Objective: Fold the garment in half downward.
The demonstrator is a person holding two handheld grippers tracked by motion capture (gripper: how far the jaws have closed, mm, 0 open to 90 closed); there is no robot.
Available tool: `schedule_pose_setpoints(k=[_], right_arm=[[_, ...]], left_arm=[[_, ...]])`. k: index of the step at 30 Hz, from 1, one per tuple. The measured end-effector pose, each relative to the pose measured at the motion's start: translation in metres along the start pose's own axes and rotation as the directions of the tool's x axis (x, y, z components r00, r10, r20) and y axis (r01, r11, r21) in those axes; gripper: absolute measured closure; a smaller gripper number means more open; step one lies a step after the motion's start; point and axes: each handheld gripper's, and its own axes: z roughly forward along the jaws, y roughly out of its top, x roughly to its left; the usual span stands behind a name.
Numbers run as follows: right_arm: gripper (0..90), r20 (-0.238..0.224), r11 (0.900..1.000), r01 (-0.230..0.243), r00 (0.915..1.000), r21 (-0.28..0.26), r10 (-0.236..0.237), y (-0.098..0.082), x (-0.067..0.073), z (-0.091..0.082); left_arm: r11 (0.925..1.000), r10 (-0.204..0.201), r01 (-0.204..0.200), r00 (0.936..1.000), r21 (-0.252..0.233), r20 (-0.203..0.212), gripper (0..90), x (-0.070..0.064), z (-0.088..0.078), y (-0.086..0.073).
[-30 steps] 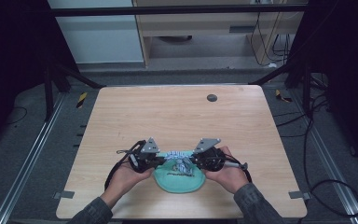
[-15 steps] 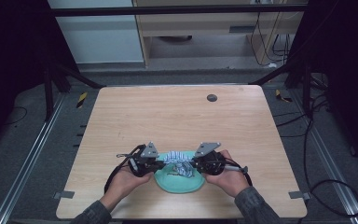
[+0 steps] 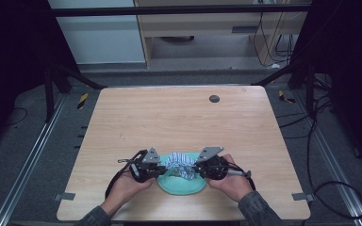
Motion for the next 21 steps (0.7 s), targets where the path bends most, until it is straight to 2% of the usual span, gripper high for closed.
schedule_pose_setpoints(k=[9,14,18,21], right_arm=[[79.3,-0.003,1.000,0.007,1.0000,0.003,-0.007,-0.0002,0.0005,-0.0006],[79.2,-0.003,1.000,0.005,1.0000,0.004,-0.005,-0.0014,0.0010,-0.0007],[79.5,-0.006,1.000,0.008,1.0000,0.004,-0.008,-0.0019,0.0014,-0.0010],[80.0,-0.011,1.000,0.014,0.9998,0.006,-0.014,-0.0016,0.0020,-0.0017]], left_arm=[[0.9998,-0.009,0.009,1.0000,-0.015,-0.001,83.0,-0.0015,-0.0008,0.0002],[0.9998,-0.011,0.011,0.9999,-0.017,-0.010,77.1,-0.0020,-0.0002,0.0008],[0.9993,-0.018,0.016,0.9991,-0.034,-0.038,64.4,-0.0019,0.0009,0.0032],[0.9994,-0.022,0.021,0.9981,-0.029,-0.058,54.7,-0.0019,0.0027,0.0055]])
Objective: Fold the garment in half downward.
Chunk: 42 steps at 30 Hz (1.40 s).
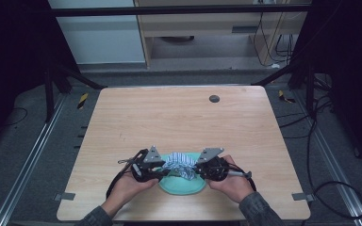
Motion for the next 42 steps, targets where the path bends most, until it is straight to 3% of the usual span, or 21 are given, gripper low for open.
schedule_pose_setpoints(k=[3,8,12,19,33,42], right_arm=[[79.9,-0.001,1.000,-0.001,1.0000,-0.003,0.001,0.000,0.001,0.000],[78.0,-0.006,1.000,-0.004,1.0000,-0.001,0.004,-0.001,0.003,0.000],[75.8,-0.013,1.000,-0.004,0.9999,0.001,0.004,-0.002,0.004,0.000],[78.9,-0.015,1.000,0.004,0.9999,0.004,-0.004,-0.003,0.006,0.000],[88.9,-0.054,0.999,0.030,0.9982,0.045,-0.028,-0.010,0.013,0.006],[89.8,-0.039,0.996,0.049,0.9982,0.077,-0.046,-0.010,0.013,0.007]], left_arm=[[1.0000,-0.002,0.002,1.0000,-0.005,0.004,54.3,0.000,0.001,0.001],[0.9998,0.019,-0.019,0.9997,-0.002,0.014,63.4,-0.004,0.002,0.000],[0.9995,0.031,-0.031,0.9995,0.001,0.012,65.0,-0.005,0.001,-0.002],[0.9987,0.048,-0.048,0.9987,-0.015,0.017,77.6,-0.006,-0.001,-0.002],[0.9953,0.081,-0.084,0.9948,0.047,0.062,82.4,-0.010,0.007,-0.016],[0.9944,0.087,-0.091,0.9938,0.053,0.069,83.6,-0.011,0.008,-0.020]])
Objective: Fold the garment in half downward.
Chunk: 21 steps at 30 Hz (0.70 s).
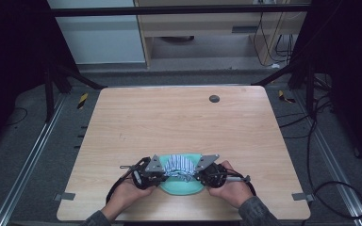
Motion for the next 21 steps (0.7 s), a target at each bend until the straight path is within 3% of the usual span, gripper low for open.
schedule_pose_setpoints(k=[15,21], right_arm=[[89.9,-0.017,0.999,-0.004,0.9998,0.036,0.004,-0.0061,0.0009,0.0060],[88.8,-0.031,1.000,-0.012,0.9994,0.025,0.013,-0.0069,0.0003,0.0063]], left_arm=[[0.9996,0.014,-0.014,0.9999,0.024,0.003,84.0,-0.0018,0.0029,-0.0010],[0.9997,-0.025,0.025,0.9996,-0.002,0.014,82.0,0.0001,0.0028,-0.0042]])
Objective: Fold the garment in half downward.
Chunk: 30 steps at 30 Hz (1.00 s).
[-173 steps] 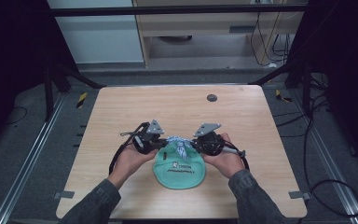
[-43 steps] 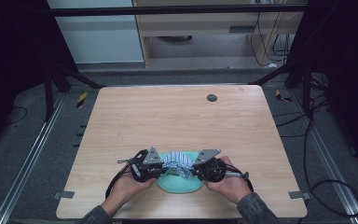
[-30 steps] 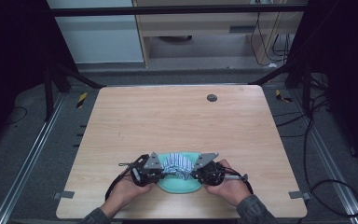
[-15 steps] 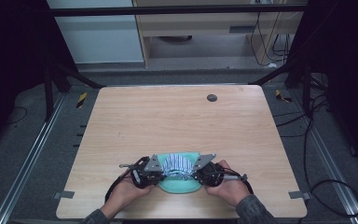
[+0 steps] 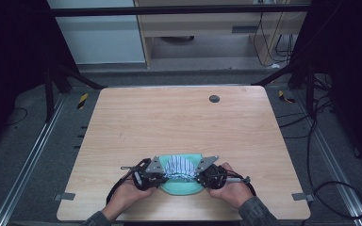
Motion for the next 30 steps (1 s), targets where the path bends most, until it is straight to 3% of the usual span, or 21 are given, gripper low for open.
schedule_pose_setpoints(k=[2,6,8,11,13,15,19,24,30], right_arm=[[83.6,-0.008,1.000,-0.005,1.0000,-0.018,0.004,-0.001,-0.001,-0.001],[64.6,-0.007,0.999,-0.028,0.9996,-0.040,0.027,-0.003,-0.001,-0.005],[54.1,0.002,0.998,-0.057,0.9983,-0.033,0.057,-0.004,-0.002,-0.007],[45.1,0.004,0.996,-0.075,0.9972,-0.041,0.075,-0.005,-0.003,-0.009],[38.3,0.002,0.995,-0.091,0.9959,-0.050,0.091,-0.006,-0.004,-0.011],[29.0,0.028,0.993,-0.097,0.9946,-0.066,0.099,-0.006,-0.005,-0.013],[16.9,0.068,0.988,-0.123,0.9892,-0.097,0.130,-0.009,-0.012,-0.019],[12.3,0.120,0.973,-0.187,0.9718,-0.133,0.203,-0.016,-0.028,-0.029],[10.4,0.152,0.962,-0.231,0.9557,-0.146,0.252,-0.026,-0.048,-0.041]], left_arm=[[0.9995,-0.023,0.023,0.9997,-0.021,-0.005,74.9,-0.001,-0.001,-0.002],[0.9973,-0.067,0.066,0.9974,-0.032,-0.024,46.7,-0.001,-0.002,-0.003],[0.9956,-0.084,0.082,0.9962,-0.044,-0.025,38.6,-0.001,-0.004,-0.003],[0.9924,-0.107,0.106,0.9941,-0.063,-0.017,28.8,-0.002,-0.008,-0.002],[0.9900,-0.122,0.119,0.9920,-0.076,-0.035,21.5,-0.003,-0.012,-0.001],[0.9886,-0.135,0.132,0.9902,-0.072,-0.037,14.1,-0.002,-0.015,0.001],[0.9851,-0.156,0.150,0.9859,-0.083,-0.062,7.0,0.007,-0.024,0.002],[0.9769,-0.199,0.190,0.9755,-0.098,-0.094,6.6,0.025,-0.036,-0.003],[0.9726,-0.225,0.214,0.9659,-0.090,-0.129,6.6,0.047,-0.050,-0.013]])
